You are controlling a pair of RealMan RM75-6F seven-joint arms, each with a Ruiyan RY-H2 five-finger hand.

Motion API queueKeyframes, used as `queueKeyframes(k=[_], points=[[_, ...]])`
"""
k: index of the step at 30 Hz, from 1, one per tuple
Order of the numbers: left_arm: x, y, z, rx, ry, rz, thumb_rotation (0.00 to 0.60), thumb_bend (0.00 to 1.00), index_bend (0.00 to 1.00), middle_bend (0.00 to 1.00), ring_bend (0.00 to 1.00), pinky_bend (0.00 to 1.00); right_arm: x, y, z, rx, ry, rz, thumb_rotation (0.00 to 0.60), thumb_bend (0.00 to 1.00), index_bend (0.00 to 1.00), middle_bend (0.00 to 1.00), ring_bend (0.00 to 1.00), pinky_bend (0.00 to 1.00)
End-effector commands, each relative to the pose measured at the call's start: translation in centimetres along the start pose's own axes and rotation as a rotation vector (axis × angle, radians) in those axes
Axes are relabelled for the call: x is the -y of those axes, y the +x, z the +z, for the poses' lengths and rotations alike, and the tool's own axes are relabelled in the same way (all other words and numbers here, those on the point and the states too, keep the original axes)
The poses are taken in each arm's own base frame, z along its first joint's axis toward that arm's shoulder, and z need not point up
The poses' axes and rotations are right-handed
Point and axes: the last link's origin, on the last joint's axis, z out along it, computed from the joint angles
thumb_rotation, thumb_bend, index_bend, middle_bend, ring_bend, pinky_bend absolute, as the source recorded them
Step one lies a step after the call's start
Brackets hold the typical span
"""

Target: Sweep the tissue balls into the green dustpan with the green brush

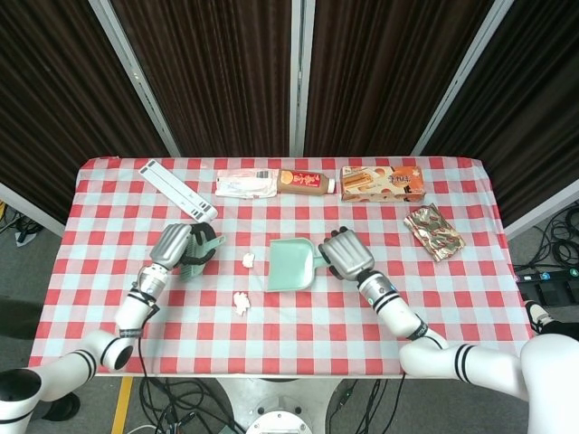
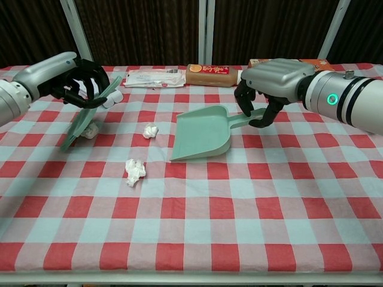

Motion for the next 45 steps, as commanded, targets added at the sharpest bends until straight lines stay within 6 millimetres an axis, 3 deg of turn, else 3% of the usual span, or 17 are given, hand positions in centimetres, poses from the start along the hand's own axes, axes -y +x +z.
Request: queueKeyframes(k=[1,28,32,36,45], points=[[-0.7,-0.7,0.6,-0.003,-0.019,-0.070,0.600,0.38,0.51,0.51,0.53,0.80,0.3,-0.3,0.1,-0.004,0.002,0.007,0.600,0.40,0.59,0.61,0.34,0.31],[-7.1,-5.1,3.6,0.122,-0.056,-0.488,0.600,0.38,0.52,0.52,0.53,0.80,3.2,-1.5,1.2,-0.114,0.039,0.116,0.600,0.41,0.60,0.62,0.35,0.31],[-7.5,-4.9,3.8,0.117,-0.041,-0.575,0.600,0.38,0.52,0.52,0.53,0.80,3.5,-1.8,1.1,-0.126,0.046,0.139,0.600,0.42,0.60,0.62,0.35,0.31],[-7.0,-4.0,3.4,0.081,-0.039,-0.553,0.600,0.38,0.52,0.52,0.53,0.80,3.4,-2.0,1.0,-0.138,0.050,0.172,0.600,0.43,0.61,0.62,0.35,0.31],[-5.8,-2.1,0.6,0.018,-0.040,-0.511,0.600,0.38,0.52,0.52,0.53,0.80,1.8,-2.0,0.0,-0.152,0.088,0.202,0.600,0.43,0.61,0.63,0.35,0.30]])
